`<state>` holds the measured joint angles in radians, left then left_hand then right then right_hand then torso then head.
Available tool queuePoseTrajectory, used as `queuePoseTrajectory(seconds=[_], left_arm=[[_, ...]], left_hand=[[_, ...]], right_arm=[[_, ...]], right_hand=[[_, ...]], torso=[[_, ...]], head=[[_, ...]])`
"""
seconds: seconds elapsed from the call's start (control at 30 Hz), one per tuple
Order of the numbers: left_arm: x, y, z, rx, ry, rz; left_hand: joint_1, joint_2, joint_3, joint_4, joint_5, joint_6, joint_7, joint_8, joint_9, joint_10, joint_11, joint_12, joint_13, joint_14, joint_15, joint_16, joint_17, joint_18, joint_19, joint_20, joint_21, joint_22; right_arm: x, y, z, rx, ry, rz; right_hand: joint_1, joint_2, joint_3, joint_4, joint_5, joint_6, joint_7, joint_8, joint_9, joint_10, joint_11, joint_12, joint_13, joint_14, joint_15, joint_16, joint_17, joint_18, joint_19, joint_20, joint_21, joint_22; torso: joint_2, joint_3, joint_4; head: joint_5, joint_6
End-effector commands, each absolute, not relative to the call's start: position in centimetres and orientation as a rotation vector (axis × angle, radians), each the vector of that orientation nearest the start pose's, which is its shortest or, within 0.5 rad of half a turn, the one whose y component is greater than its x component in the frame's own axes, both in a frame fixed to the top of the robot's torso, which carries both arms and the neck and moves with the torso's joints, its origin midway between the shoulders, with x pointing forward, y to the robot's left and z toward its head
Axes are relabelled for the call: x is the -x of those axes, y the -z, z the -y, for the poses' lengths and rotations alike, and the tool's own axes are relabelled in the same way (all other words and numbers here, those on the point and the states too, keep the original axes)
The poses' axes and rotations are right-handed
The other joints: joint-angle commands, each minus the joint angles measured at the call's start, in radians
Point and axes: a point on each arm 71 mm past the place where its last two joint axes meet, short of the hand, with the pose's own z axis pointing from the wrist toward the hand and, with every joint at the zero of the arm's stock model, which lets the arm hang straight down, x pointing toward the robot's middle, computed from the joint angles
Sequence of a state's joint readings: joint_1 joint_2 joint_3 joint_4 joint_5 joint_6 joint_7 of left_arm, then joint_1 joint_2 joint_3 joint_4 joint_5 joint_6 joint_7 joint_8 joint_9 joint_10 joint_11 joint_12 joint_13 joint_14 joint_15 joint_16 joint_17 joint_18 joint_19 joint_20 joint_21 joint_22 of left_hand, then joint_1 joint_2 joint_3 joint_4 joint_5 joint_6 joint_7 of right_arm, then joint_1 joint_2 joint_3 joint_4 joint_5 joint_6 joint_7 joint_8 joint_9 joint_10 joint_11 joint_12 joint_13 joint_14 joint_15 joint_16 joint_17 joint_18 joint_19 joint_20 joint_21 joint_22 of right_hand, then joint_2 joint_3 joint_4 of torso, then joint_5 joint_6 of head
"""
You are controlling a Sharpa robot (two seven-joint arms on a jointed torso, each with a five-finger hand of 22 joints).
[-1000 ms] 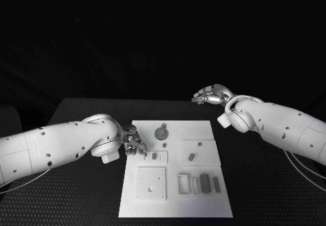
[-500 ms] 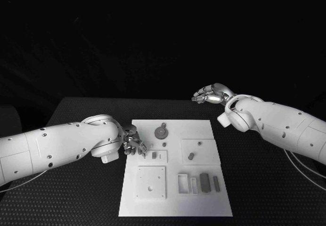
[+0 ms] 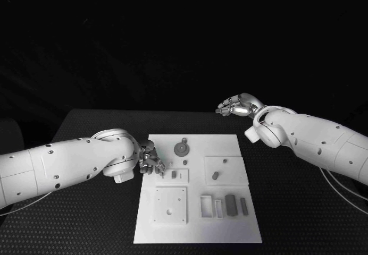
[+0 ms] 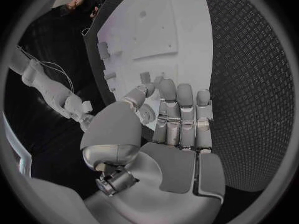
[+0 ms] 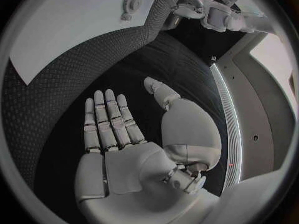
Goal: Assemble the parts on the task board
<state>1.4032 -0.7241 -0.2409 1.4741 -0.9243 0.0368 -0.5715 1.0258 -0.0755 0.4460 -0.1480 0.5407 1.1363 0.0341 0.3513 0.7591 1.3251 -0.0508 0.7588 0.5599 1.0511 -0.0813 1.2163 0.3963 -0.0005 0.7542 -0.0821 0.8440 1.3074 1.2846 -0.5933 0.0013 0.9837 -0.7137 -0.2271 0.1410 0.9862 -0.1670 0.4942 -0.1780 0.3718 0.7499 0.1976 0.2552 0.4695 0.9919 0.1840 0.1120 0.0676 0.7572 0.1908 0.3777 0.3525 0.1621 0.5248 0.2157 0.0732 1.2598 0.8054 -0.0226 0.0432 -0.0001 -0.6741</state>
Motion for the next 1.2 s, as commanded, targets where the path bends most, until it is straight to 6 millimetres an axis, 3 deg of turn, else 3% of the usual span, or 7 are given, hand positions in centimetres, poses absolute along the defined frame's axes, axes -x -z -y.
queuePoseTrajectory(seconds=[0.03, 1.2], left_arm=[[-49.46, 20.12, -18.25, 0.201, 0.365, -2.313], [-49.32, 20.33, -17.76, 0.141, 0.364, -2.322]], left_hand=[[0.008, -0.001, 0.136, -0.141, 0.001, 0.009, 0.000, 0.003, 0.002, 0.016, -0.020, -0.001, -0.001, 0.006, 0.001, 0.005, 0.001, 0.001, 0.007, -0.089, 0.006, 0.021], [0.008, 0.001, 0.135, -0.141, -0.003, 0.008, 0.000, -0.001, 0.003, 0.014, -0.020, -0.003, -0.002, 0.004, 0.002, 0.003, 0.000, 0.000, 0.006, -0.089, 0.006, 0.020]], right_arm=[[-59.06, 15.44, 23.52, -0.516, -0.966, -1.586], [-59.04, 15.44, 23.46, -0.516, -0.969, -1.588]], right_hand=[[-0.002, 0.005, -0.001, 0.004, 0.007, -0.007, 0.013, 0.004, -0.001, 0.005, -0.001, -0.005, 0.002, 0.000, 0.007, -0.005, -0.001, -0.017, 0.006, -0.004, -0.006, 0.002], [-0.002, 0.006, -0.001, 0.004, 0.006, -0.007, 0.013, 0.005, -0.002, 0.006, -0.001, -0.006, 0.002, 0.000, 0.007, -0.005, -0.001, -0.018, 0.006, -0.004, -0.007, 0.004]], torso=[[0.000, -0.0008, 0.0001], [0.000, -0.0006, 0.0004]], head=[[0.000, -0.001], [-0.001, -0.004]])
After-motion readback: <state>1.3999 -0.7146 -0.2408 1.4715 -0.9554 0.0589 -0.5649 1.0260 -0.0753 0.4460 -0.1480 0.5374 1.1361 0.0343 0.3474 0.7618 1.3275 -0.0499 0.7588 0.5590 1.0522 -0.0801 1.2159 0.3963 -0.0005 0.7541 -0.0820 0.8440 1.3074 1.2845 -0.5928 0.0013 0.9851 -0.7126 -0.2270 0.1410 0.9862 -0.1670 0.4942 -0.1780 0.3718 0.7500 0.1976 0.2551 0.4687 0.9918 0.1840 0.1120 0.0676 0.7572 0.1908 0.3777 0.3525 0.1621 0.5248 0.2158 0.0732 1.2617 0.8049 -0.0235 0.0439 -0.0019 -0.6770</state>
